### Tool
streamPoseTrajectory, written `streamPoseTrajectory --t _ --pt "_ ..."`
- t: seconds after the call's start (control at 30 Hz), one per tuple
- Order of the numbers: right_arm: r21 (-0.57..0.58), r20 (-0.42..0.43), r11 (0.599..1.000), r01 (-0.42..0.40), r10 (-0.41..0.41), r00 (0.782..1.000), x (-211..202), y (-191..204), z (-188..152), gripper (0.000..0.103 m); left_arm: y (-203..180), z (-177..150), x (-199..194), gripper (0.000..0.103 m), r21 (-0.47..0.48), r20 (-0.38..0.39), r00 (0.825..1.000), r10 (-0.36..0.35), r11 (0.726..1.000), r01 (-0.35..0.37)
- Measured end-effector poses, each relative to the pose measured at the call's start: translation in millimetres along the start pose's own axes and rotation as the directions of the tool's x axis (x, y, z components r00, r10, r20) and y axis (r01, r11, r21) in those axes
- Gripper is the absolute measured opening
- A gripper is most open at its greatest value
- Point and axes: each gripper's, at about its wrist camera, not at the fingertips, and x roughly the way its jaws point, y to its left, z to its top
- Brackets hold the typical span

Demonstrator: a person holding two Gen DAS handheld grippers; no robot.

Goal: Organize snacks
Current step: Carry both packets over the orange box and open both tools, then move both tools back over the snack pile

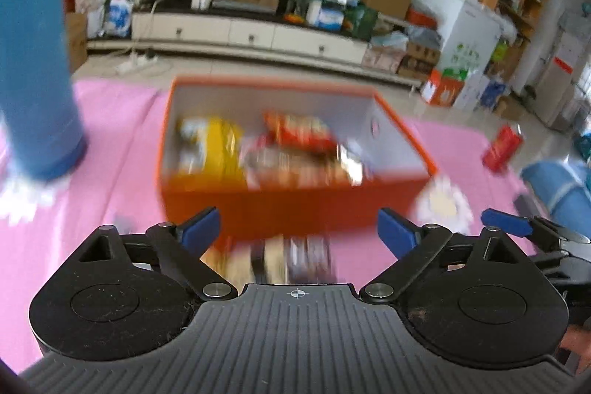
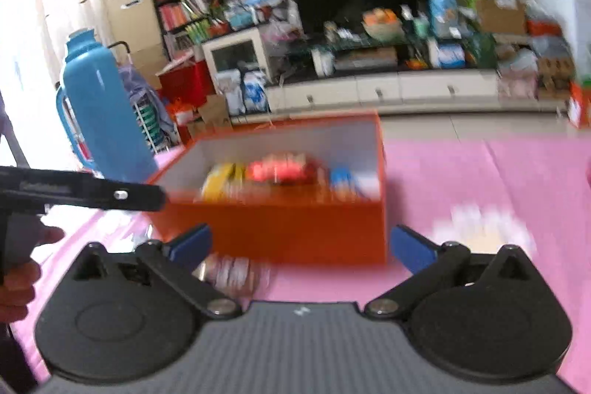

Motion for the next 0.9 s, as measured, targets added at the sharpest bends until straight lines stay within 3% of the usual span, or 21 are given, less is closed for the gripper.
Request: streamPoseTrajectory --t 0.17,0.27,0.43,0.63,0.77,0.83,0.9 --pt "0.182 -0.060 0.983 0.025 -0.014 0.998 -41 -6 -71 0.102 -11 -76 -32 0.073 -0.019 -0.108 0.993 0.048 0.999 -0.050" --pt "0.268 -0.089 0.963 0.030 -0.006 0.996 -52 -11 -93 0.102 -17 -115 -46 0.072 -0.019 -0.160 0.984 0.081 0.996 -0.085" --pt "0.300 -0.084 0.952 0.054 -0.030 0.996 -77 -13 -116 0.102 -23 -161 -56 0.072 -0.008 -0.241 0.967 0.084 0.996 -0.088" --pt "0.301 -0.080 0.950 0.078 -0.056 0.995 -76 -27 -119 0.102 -15 -154 -65 0.072 0.026 -0.181 0.968 0.176 0.984 -0.174" --pt "0.293 -0.106 0.953 0.076 -0.047 0.993 -67 -28 -119 0.102 14 -136 -71 0.075 0.022 -0.118 0.955 0.274 0.962 -0.273" --pt "0.299 -0.118 0.951 0.077 -0.043 0.992 -64 -31 -122 0.102 32 -127 -67 0.075 0.057 -0.106 0.949 0.296 0.955 -0.292" --pt "0.300 -0.126 0.951 0.076 -0.039 0.991 -61 -31 -123 0.102 49 -117 -58 0.075 0.149 -0.102 0.947 0.305 0.946 -0.289"
